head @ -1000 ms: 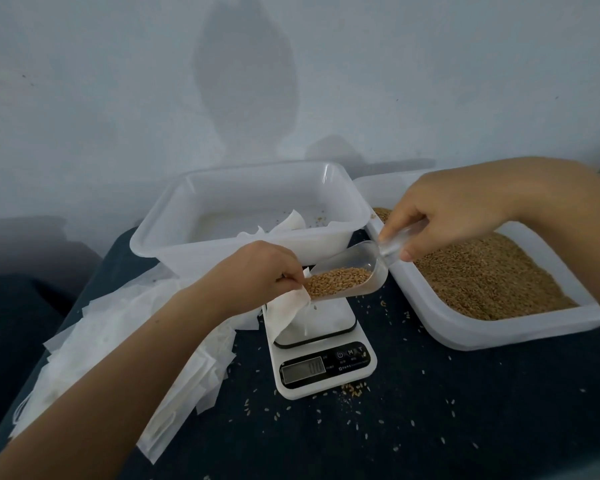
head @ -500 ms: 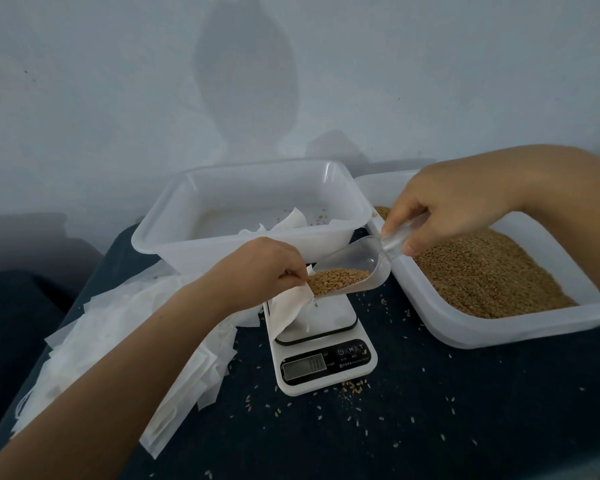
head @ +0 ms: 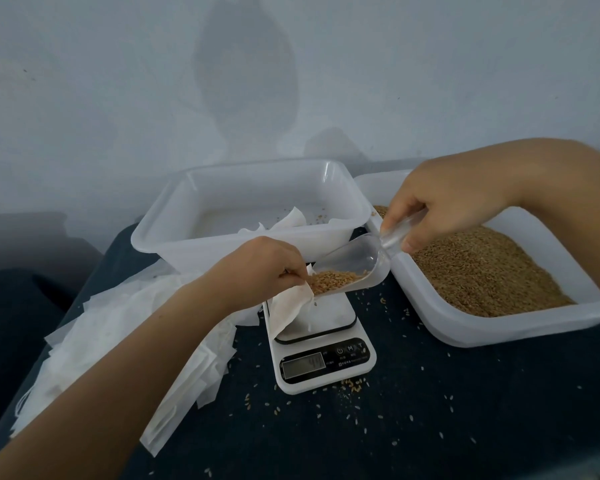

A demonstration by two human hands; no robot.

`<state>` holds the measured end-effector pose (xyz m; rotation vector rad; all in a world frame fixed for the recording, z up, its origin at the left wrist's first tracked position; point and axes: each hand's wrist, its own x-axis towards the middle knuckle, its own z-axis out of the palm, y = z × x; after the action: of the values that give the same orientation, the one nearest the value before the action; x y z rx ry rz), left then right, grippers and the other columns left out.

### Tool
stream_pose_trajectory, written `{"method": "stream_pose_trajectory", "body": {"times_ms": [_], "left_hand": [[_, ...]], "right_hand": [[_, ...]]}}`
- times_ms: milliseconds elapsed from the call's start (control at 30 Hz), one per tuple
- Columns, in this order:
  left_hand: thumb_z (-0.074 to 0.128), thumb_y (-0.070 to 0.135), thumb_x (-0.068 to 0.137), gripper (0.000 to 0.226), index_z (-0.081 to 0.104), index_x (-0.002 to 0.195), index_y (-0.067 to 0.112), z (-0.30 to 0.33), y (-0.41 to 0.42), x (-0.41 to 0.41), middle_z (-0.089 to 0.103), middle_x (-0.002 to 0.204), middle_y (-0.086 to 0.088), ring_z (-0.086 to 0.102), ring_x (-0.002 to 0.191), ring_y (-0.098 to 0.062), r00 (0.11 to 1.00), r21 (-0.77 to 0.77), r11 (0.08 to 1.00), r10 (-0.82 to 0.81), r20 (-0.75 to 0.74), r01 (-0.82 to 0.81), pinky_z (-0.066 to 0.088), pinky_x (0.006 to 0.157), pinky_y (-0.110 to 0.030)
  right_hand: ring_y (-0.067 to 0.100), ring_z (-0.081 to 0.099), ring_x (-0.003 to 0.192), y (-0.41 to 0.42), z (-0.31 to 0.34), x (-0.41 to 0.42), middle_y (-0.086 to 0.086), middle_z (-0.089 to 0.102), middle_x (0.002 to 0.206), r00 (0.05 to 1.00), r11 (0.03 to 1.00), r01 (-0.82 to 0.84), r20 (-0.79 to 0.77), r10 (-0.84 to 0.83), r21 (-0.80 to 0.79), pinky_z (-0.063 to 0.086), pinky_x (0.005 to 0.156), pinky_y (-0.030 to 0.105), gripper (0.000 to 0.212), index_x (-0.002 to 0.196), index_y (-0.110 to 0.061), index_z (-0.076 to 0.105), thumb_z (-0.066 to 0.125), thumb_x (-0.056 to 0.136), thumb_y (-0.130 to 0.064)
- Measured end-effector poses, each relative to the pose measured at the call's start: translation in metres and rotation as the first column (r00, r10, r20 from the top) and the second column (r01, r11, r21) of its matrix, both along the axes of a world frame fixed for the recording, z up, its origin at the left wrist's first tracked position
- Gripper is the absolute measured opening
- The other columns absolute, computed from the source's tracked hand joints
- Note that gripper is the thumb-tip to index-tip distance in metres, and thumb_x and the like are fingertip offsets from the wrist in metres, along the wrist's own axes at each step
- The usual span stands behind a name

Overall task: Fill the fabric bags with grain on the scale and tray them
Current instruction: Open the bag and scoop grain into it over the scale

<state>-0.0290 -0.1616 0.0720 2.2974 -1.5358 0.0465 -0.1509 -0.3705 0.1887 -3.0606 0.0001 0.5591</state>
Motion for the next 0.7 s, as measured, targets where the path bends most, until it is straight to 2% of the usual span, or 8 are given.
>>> {"method": "stream_pose_trajectory", "body": {"times_ms": [100, 300, 400, 500, 700], "left_hand": [[0.066, 0.015, 0.084, 0.009, 0.075, 0.083, 0.014, -0.001, 0.000, 0.001, 0.070, 0.086, 0.007, 0.060, 0.078, -0.004, 1.000, -0.005, 1.000, 0.000, -0.003, 0.000, 0.045, 0.076, -0.016], [0.067, 0.014, 0.083, 0.008, 0.075, 0.083, 0.013, -0.001, 0.000, 0.001, 0.071, 0.085, 0.006, 0.061, 0.078, -0.006, 1.000, -0.015, 1.000, -0.006, -0.004, 0.006, 0.046, 0.076, -0.020], [0.067, 0.014, 0.083, 0.008, 0.075, 0.083, 0.013, -0.002, 0.001, 0.002, 0.071, 0.085, 0.006, 0.061, 0.078, -0.006, 1.000, -0.019, 1.000, 0.003, 0.006, -0.002, 0.046, 0.077, -0.020], [0.066, 0.014, 0.083, 0.008, 0.075, 0.083, 0.014, -0.003, 0.002, 0.004, 0.071, 0.086, 0.007, 0.061, 0.078, -0.004, 1.000, -0.029, 1.000, 0.008, 0.015, -0.007, 0.045, 0.076, -0.017], [0.067, 0.015, 0.083, 0.007, 0.075, 0.084, 0.013, -0.002, 0.006, 0.009, 0.069, 0.082, 0.009, 0.056, 0.071, 0.001, 0.998, -0.090, 0.994, 0.055, 0.007, -0.054, 0.044, 0.073, -0.015]], "right_hand": [[0.004, 0.063, 0.091, 0.000, 0.001, 0.001, -0.010, 0.072, 0.097, 1.000, 1.000, -0.003, -0.001, 0.003, -0.003, 0.048, 0.092, 0.032, 0.027, 0.111, -0.043, 0.063, 0.066, 0.084, -0.041], [0.002, 0.062, 0.086, -0.001, -0.001, 0.004, -0.010, 0.072, 0.093, 1.000, 1.000, -0.019, 0.006, 0.019, -0.005, 0.048, 0.084, 0.026, 0.027, 0.111, -0.044, 0.064, 0.067, 0.084, -0.042], [0.005, 0.063, 0.090, -0.006, -0.005, 0.003, -0.009, 0.072, 0.097, 1.000, 1.000, -0.006, 0.026, 0.006, 0.026, 0.049, 0.090, 0.031, 0.028, 0.111, -0.043, 0.065, 0.067, 0.083, -0.042], [0.007, 0.063, 0.097, -0.014, -0.018, -0.005, -0.012, 0.070, 0.104, 0.999, 0.993, 0.009, 0.045, -0.014, 0.117, 0.048, 0.095, 0.040, 0.026, 0.109, -0.044, 0.067, 0.066, 0.083, -0.040], [-0.003, 0.063, 0.098, -0.035, -0.051, -0.023, -0.024, 0.068, 0.107, 0.984, 0.923, 0.078, 0.118, -0.131, 0.376, 0.048, 0.098, 0.035, 0.027, 0.106, -0.048, 0.067, 0.067, 0.080, -0.039]]}}
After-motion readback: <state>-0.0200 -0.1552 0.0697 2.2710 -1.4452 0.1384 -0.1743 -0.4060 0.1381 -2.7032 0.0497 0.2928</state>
